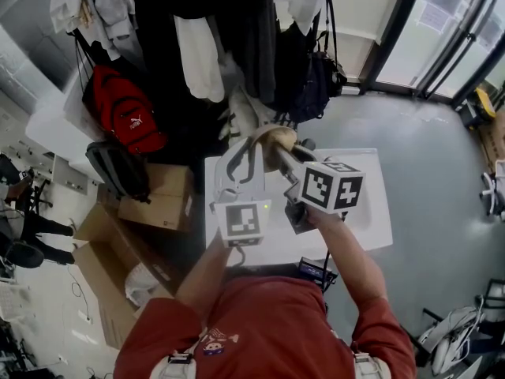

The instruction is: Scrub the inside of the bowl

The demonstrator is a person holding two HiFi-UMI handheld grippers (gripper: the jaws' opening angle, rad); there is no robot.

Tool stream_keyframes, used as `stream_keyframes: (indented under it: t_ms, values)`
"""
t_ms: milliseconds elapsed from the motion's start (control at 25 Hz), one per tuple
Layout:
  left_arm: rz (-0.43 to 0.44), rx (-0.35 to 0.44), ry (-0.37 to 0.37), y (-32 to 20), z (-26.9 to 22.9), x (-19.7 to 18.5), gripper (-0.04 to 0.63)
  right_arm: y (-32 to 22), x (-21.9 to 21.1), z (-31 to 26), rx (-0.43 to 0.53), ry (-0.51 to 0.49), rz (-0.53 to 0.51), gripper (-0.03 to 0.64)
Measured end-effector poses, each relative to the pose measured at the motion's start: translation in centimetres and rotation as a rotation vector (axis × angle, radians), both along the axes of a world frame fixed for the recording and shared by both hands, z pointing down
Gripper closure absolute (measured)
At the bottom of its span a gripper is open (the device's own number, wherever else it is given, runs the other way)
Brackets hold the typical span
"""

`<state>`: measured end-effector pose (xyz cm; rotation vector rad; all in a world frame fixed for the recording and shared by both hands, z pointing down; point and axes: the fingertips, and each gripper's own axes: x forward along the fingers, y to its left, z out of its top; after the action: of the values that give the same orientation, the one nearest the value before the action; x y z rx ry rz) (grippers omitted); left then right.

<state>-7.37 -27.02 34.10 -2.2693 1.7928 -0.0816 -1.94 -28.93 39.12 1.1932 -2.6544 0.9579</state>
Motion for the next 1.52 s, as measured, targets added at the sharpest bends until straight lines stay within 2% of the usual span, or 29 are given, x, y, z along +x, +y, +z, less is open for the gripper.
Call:
stream_keyframes:
  t_ms: [120,240,680,760,880,1120,1520]
  values:
    - [-0.002,-0.002,-0.009,0.0,0.4,-0.1,0.558,0.1,0.2,0.2,-0.084,-0.13,0.043,0.54]
    - [-0.003,0.008,0.004,0.1,0.0,0.1,0.559,0.1,0.2,0.3,-0.103,-0.17,0.067,0.54]
    - [-0.036,-0.023,-0.006,-0.5,0.5,-0.8,0.569,0.6,0.3,-0.5,0.015,-0.107,0.068,0.54]
    - [-0.052,-0.038,-0.028,-0.6,0.6,-1.1,0.572,0.9,0.4,-0.9,0.058,-0.089,0.071,0.54]
    - [-0.039,-0.02,0.01,-0.8,0.5,-0.9,0.572,1.4,0.4,-1.7,0.135,-0.051,0.074,0.54]
    - [-0.037,-0.028,0.028,-0.8,0.8,-0.8,0.572,2.8,1.0,-4.4,0.333,0.021,0.102,0.54]
    - [-0.038,-0.051,0.046,-0.7,1.6,-0.8,0.572,5.3,2.6,-8.6,0.707,0.125,0.266,0.54]
